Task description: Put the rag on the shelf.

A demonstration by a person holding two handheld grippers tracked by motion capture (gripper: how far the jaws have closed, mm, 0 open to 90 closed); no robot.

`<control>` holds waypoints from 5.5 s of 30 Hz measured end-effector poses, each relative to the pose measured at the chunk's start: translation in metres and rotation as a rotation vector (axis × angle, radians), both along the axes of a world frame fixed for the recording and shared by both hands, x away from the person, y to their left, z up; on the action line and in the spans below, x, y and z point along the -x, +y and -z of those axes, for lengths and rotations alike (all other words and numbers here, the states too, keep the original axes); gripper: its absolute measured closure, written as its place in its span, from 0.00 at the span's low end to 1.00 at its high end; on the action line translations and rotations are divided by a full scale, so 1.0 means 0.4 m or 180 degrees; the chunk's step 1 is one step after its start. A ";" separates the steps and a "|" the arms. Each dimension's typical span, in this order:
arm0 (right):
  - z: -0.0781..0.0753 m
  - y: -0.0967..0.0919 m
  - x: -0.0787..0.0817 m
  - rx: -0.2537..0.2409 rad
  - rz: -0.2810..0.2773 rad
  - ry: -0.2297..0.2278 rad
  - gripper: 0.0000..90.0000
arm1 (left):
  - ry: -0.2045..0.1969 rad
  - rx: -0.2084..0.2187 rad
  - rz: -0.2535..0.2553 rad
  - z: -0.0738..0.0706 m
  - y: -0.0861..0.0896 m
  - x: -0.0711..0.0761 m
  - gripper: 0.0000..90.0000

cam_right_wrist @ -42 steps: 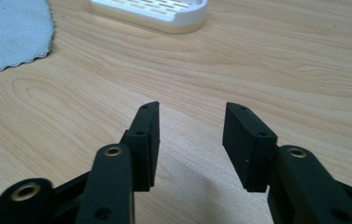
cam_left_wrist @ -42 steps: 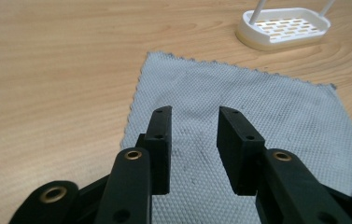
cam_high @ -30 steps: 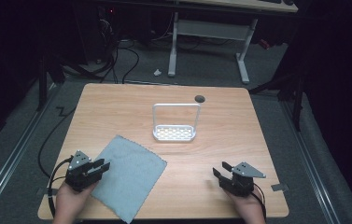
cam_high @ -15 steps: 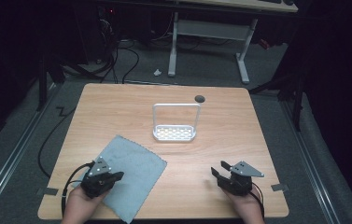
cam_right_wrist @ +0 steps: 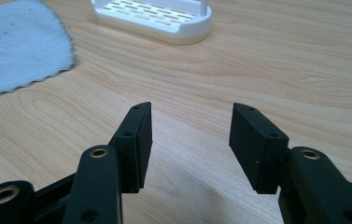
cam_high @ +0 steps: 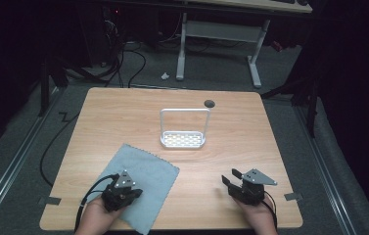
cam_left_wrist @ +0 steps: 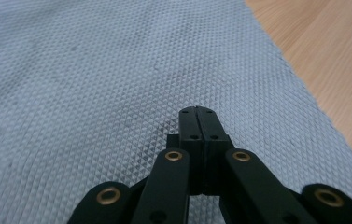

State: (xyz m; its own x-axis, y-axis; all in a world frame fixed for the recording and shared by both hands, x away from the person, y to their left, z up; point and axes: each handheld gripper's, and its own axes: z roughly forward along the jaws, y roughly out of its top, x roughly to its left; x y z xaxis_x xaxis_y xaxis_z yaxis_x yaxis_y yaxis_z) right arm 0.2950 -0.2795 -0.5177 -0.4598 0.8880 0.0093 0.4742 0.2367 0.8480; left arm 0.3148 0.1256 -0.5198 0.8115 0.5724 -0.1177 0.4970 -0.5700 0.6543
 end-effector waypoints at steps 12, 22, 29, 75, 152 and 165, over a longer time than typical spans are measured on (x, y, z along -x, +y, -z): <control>0.006 0.062 -0.001 0.0125 -0.0261 0.0091 0.64 | -0.0218 -0.0045 -0.0357 -0.017 0.077 -0.012 0.97; -0.008 0.202 0.000 0.0265 -0.0900 0.0112 1.00 | -0.0185 0.0010 -0.0645 -0.015 0.163 0.003 0.97; 0.003 0.278 -0.019 0.0354 -0.1271 0.0233 1.00 | -0.0173 -0.0089 -0.0701 0.002 0.168 0.020 0.97; 0.028 0.080 -0.002 0.0388 -0.0574 0.0462 1.00 | -0.0104 0.0098 0.0353 0.008 -0.084 0.031 0.97; 0.028 0.086 -0.193 0.0183 0.0007 0.0593 0.76 | -0.0185 0.0489 -0.0918 0.039 -0.062 -0.204 0.99; 0.031 0.104 -0.175 0.0232 -0.0115 0.0498 0.99 | -0.0141 0.0516 -0.0933 0.039 -0.056 -0.207 0.99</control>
State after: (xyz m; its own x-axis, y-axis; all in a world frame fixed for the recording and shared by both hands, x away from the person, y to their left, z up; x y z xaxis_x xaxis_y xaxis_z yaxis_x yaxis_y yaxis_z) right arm 0.3650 -0.2379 -0.5300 -0.4893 0.8719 0.0194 0.5892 0.3141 0.7444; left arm 0.3975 0.1033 -0.5355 0.6214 0.7589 -0.1946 0.5934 -0.2937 0.7494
